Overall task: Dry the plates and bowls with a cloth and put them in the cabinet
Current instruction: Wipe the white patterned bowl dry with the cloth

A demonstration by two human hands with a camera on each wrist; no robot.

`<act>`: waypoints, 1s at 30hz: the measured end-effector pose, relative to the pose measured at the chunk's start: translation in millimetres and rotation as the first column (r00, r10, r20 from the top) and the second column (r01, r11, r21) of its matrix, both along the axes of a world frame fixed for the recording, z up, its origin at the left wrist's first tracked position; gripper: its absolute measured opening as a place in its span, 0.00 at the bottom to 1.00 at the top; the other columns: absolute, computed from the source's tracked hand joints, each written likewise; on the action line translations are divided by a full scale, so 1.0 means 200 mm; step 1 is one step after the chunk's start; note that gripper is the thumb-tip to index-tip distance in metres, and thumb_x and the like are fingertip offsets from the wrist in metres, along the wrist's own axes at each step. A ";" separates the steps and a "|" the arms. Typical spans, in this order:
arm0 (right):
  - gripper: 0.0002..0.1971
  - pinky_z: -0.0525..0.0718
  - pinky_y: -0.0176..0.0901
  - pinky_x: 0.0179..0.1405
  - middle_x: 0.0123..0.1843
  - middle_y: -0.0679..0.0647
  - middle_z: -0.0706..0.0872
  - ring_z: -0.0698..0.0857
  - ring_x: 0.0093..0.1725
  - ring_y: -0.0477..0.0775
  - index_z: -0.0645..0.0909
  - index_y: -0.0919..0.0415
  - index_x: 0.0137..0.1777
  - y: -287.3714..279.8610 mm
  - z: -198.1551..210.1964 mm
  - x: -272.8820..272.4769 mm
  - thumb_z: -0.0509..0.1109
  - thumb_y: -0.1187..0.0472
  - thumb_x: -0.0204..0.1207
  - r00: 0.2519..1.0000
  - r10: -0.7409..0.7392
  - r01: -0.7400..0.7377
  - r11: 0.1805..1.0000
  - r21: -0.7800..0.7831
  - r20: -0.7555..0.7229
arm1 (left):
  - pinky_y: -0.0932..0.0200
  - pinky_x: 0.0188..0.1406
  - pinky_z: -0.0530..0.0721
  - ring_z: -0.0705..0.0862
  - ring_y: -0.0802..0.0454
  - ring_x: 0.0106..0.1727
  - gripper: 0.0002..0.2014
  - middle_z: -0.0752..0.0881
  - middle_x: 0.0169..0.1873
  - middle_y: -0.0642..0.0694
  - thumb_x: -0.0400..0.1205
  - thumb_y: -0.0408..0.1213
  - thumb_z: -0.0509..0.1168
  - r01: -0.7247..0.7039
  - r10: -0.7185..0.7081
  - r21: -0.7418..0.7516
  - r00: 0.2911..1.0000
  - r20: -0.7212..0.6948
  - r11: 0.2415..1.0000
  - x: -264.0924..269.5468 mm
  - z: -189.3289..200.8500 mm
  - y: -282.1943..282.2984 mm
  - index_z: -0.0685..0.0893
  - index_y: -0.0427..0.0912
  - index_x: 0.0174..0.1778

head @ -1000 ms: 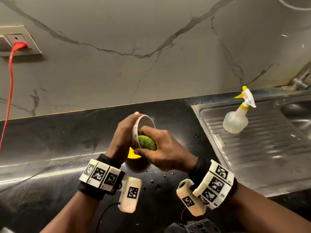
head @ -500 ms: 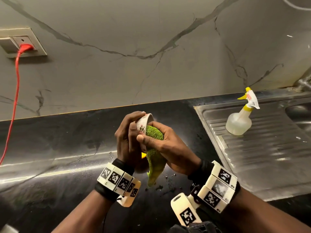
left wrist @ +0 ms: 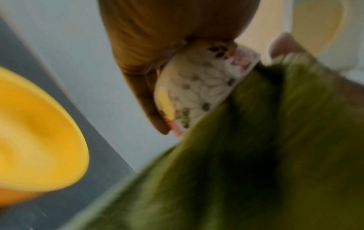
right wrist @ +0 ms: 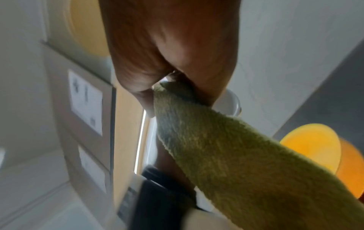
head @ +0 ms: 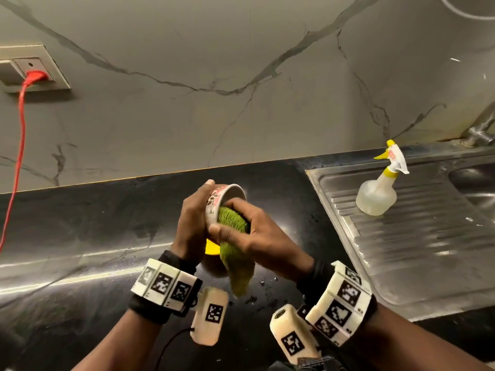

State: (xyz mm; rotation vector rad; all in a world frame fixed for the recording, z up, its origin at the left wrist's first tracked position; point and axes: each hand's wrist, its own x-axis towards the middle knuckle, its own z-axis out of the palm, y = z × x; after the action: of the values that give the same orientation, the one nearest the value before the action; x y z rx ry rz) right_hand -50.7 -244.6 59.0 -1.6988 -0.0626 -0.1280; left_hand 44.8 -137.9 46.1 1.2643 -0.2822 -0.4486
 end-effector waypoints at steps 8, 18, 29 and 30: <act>0.19 0.87 0.50 0.58 0.61 0.66 0.85 0.86 0.59 0.61 0.76 0.68 0.71 -0.05 0.01 0.00 0.66 0.69 0.80 0.980 0.167 -0.033 0.671 0.741 -0.107 | 0.44 0.47 0.87 0.89 0.32 0.47 0.24 0.90 0.46 0.30 0.83 0.45 0.57 -0.154 0.154 -0.026 0.932 0.329 0.988 -0.01 -0.09 0.02 0.86 0.24 0.54; 0.18 0.86 0.44 0.56 0.57 0.55 0.89 0.86 0.55 0.49 0.87 0.64 0.59 0.00 -0.05 0.02 0.69 0.68 0.69 0.957 -0.058 0.128 0.964 -0.235 0.285 | 0.52 0.40 0.85 0.87 0.41 0.41 0.20 0.89 0.37 0.36 0.80 0.48 0.60 -0.134 0.141 -0.054 0.972 0.187 0.990 -0.02 -0.08 0.04 0.90 0.36 0.44; 0.20 0.90 0.52 0.49 0.58 0.64 0.87 0.89 0.51 0.63 0.84 0.70 0.60 -0.04 -0.13 0.11 0.75 0.57 0.72 0.819 -0.070 0.442 0.709 -0.549 0.569 | 0.39 0.48 0.85 0.89 0.31 0.46 0.22 0.92 0.42 0.35 0.79 0.52 0.61 -0.239 0.220 0.016 0.914 0.340 0.971 -0.04 -0.07 0.01 0.92 0.38 0.47; 0.21 0.90 0.53 0.47 0.58 0.64 0.87 0.89 0.50 0.63 0.83 0.70 0.61 -0.03 -0.14 0.12 0.75 0.57 0.72 0.825 -0.106 0.459 0.699 -0.548 0.556 | 0.38 0.47 0.86 0.89 0.32 0.46 0.21 0.92 0.41 0.37 0.79 0.53 0.61 -0.262 0.229 0.030 0.891 0.391 0.965 -0.04 -0.06 0.02 0.92 0.42 0.47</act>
State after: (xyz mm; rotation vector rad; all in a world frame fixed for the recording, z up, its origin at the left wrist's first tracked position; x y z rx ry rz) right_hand -27.4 -250.5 30.8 -2.3563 -0.2374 -0.8817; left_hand 37.2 -134.1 33.2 1.4453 -0.4315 0.0121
